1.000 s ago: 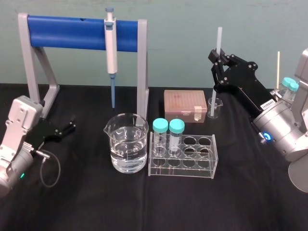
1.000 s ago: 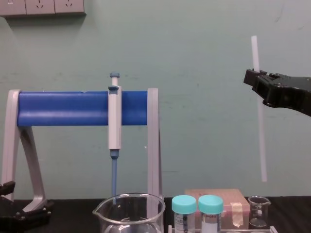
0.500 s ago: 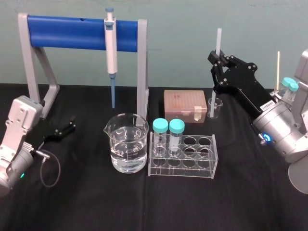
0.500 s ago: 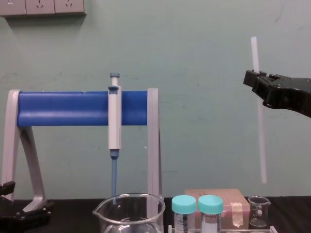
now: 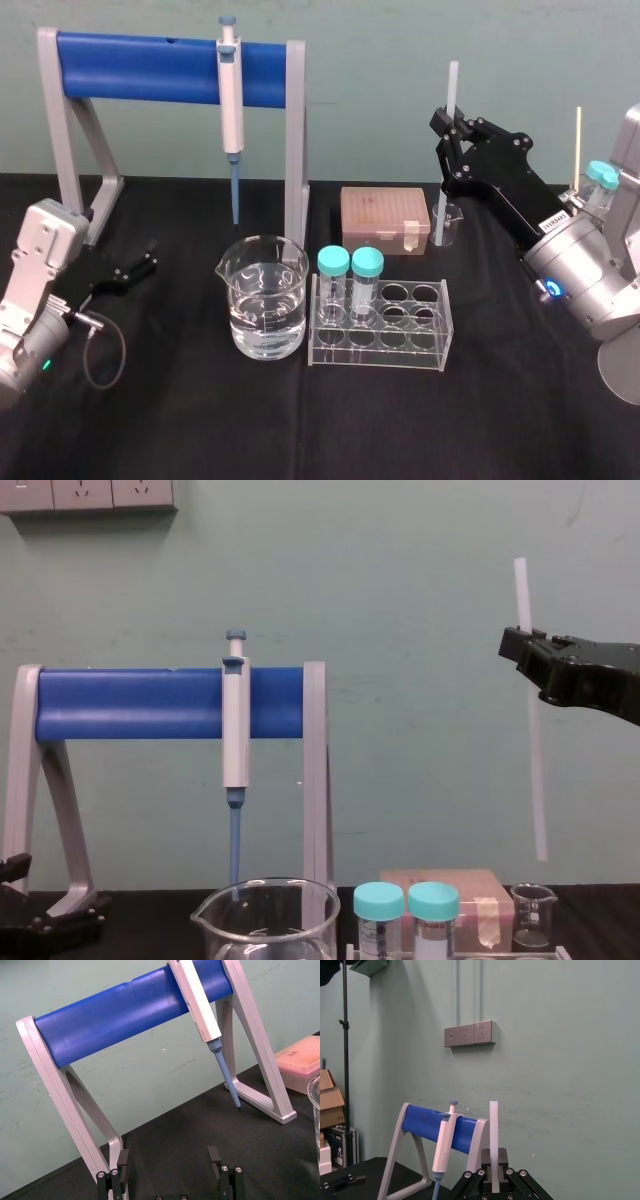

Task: Pick up the stirring rod with one hand, then place it down.

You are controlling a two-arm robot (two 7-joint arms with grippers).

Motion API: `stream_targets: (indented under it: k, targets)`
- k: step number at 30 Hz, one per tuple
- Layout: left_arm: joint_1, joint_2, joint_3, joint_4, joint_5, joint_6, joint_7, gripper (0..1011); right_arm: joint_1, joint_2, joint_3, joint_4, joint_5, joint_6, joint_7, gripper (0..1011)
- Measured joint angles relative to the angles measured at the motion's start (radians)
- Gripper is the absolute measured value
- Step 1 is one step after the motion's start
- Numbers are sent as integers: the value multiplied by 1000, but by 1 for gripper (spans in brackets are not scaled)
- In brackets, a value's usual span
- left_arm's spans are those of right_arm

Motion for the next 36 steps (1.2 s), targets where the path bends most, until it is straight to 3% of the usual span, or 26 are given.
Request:
stream_targets:
  k: [16, 23, 27, 36]
  targets:
    - [0, 0, 0, 0, 0, 0, 0, 1000, -26, 27, -6, 27, -4, 35, 9, 68]
    - [0, 0, 0, 0, 0, 0, 0, 1000, -30, 26, -7, 51, 33, 55, 27, 68]
    - [0, 0, 0, 0, 0, 0, 0, 1000, -26, 17, -10, 74, 63, 49, 41, 68]
    - [0, 0, 0, 0, 0, 0, 0, 1000, -13, 8, -22, 106, 63, 5, 46, 68]
